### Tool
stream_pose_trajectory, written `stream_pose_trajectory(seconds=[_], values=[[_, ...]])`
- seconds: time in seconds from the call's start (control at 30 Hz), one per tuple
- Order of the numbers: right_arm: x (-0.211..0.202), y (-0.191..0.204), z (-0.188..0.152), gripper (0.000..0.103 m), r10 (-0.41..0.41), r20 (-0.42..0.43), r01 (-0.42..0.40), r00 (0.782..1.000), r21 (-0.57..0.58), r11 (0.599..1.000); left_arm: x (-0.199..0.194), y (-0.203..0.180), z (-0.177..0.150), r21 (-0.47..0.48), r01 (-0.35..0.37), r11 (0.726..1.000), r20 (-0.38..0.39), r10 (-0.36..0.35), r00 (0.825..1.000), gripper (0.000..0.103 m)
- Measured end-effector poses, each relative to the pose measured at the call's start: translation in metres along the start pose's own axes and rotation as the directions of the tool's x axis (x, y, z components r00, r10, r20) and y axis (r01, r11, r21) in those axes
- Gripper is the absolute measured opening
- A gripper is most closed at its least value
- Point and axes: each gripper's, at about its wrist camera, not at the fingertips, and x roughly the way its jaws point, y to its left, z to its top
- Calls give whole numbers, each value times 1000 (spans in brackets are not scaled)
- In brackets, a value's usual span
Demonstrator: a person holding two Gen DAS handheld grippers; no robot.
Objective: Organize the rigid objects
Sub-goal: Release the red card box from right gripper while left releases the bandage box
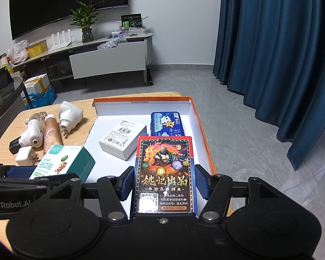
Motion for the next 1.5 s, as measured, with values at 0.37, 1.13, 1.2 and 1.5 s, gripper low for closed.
stream_pose_trajectory(seconds=[0.37,1.13,1.2,1.5], values=[[6,-1,4,71,-7,-11,7,1000,-27,1000,6,-2,2,14,-1,1000,-14,1,1000,71],[33,-6,11,71,-26,-50,23,998,-62,998,25,-5,5,31,6,1000,-48,-5,999,71],[35,-8,13,71,-30,-52,27,998,-63,998,27,-6,6,34,7,999,-50,-5,999,71],[42,-15,13,71,-58,-60,53,997,-82,995,43,-13,10,34,14,999,-70,-11,997,71]])
